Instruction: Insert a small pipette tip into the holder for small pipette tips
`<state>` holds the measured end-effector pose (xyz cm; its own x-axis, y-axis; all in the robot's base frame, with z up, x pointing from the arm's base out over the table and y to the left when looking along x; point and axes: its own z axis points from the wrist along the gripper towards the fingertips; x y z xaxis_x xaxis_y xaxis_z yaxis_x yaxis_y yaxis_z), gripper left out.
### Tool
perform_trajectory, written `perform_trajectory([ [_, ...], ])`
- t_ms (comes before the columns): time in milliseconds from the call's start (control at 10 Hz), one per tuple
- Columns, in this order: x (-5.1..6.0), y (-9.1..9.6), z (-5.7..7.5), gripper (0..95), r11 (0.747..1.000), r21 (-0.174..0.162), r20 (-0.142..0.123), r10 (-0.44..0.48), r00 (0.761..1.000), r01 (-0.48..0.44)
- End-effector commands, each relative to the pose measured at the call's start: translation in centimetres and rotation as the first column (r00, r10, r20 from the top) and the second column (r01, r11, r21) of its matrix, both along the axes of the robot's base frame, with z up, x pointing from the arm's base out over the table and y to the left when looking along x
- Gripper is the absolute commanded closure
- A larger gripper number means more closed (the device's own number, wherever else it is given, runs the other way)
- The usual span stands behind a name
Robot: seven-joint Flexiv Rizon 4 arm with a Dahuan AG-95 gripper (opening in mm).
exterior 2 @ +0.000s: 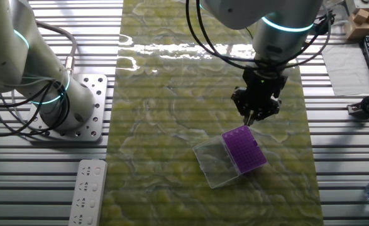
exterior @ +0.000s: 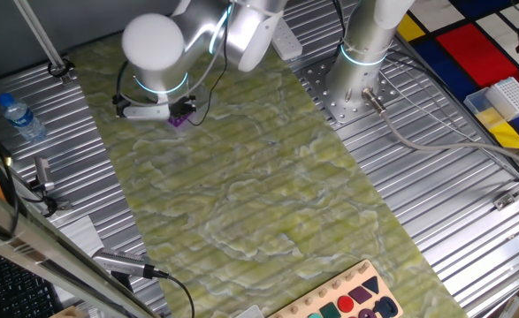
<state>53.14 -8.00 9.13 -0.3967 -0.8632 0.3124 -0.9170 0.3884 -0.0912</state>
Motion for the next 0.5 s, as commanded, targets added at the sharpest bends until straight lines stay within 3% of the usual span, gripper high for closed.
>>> perform_trajectory([
  [100, 0.1, 0.0, -0.1, 95.0, 1.0, -0.008, -0.001, 0.004, 1.0, -0.004],
  [400, 0.0, -0.1, -0.1, 95.0, 0.997, -0.053, -0.023, 0.056, 0.998, -0.058],
  [500, -0.5, -1.0, -0.1, 95.0, 0.996, -0.054, -0.028, 0.068, 0.997, -0.07],
])
